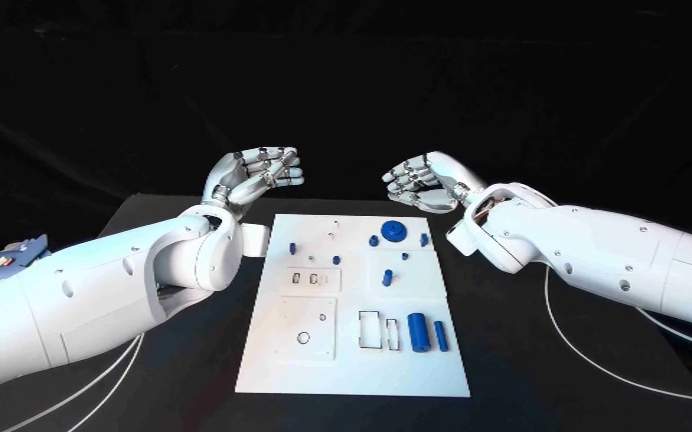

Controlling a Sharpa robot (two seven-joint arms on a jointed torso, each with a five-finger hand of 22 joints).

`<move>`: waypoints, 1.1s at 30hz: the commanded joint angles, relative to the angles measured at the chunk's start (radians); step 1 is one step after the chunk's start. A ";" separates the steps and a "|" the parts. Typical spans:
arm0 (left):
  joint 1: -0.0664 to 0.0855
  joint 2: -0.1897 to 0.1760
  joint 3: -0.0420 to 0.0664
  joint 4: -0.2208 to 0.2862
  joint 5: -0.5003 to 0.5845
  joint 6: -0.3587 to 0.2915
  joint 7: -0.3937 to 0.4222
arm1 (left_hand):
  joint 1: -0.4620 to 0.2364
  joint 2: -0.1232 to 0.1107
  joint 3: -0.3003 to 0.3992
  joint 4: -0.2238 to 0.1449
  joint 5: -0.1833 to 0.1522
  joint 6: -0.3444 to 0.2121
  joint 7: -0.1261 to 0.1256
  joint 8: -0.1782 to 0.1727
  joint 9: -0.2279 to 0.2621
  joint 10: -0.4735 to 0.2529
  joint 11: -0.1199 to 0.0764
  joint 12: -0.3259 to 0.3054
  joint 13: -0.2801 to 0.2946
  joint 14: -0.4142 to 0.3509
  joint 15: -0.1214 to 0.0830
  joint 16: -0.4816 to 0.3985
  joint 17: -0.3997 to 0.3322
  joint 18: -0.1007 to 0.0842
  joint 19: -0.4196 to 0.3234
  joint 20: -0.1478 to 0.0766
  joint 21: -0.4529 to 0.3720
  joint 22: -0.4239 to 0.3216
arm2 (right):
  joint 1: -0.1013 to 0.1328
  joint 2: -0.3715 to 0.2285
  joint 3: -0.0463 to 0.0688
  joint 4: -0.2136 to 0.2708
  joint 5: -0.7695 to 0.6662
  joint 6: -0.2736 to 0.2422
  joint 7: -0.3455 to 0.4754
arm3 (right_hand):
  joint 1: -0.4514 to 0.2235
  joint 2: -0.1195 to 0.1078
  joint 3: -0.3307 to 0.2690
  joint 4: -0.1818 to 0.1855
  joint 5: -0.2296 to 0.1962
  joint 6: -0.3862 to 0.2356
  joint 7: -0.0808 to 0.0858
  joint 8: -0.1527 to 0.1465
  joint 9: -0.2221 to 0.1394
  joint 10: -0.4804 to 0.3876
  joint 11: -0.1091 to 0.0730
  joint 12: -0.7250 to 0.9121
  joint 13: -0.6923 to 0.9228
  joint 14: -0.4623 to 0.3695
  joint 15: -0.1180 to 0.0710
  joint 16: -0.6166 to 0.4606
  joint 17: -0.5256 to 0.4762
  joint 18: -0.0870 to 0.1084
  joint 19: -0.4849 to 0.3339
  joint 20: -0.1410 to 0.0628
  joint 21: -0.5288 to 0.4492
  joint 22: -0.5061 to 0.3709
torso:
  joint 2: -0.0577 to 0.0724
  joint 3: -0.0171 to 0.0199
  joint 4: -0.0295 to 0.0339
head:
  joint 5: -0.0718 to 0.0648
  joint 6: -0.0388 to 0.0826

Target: Assemble the parts on the task board

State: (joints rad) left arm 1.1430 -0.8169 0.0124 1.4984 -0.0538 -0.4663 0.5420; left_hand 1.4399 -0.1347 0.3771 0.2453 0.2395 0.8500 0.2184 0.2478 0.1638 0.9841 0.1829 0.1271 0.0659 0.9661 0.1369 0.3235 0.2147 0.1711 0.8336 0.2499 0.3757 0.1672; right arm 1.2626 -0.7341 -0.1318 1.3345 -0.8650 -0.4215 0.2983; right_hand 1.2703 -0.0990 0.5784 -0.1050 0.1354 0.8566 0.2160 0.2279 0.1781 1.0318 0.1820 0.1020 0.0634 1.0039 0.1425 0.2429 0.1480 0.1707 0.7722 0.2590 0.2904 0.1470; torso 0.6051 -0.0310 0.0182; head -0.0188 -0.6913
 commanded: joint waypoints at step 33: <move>0.007 -0.075 0.018 0.158 -0.016 0.053 -0.033 | -0.017 -0.024 0.023 -0.006 -0.007 0.010 0.018 -0.007 -0.003 0.013 0.000 -0.035 -0.002 0.025 -0.005 0.000 0.020 0.011 0.043 -0.015 0.038 0.013 | 0.033 0.089 0.002 -0.057 -0.707 0.218 -0.388 | -0.025 -0.096 -0.140 0.072 0.032 0.056 -0.045 -0.029 0.088 0.062 -0.076 -0.003 0.100 0.468 -0.122 0.876 0.767 0.011 0.311 -0.140 0.509 0.337 | 0.108 -0.0358 0.0275 | -0.024 0.012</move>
State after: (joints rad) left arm 1.1480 -0.8935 0.0288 1.6542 -0.0695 -0.4336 0.5086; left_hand 1.4238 -0.1507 0.3934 0.2400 0.2357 0.8582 0.2196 0.2477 0.1627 0.9975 0.1821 0.0959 0.0656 0.9919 0.1271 0.3284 0.2339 0.1706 0.8687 0.2360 0.4085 0.1790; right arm 1.2955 -0.6464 -0.1304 1.2754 -1.5221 -0.2606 -0.0565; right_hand 1.2339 -0.1934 0.4375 -0.0383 0.1649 0.9214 0.1714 0.2045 0.2659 1.0969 0.1056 0.0967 0.1630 1.4580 0.0195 1.1159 0.9116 0.1707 1.0768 0.1183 0.7955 0.4837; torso 0.7077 -0.0653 0.0449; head -0.0429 -0.6799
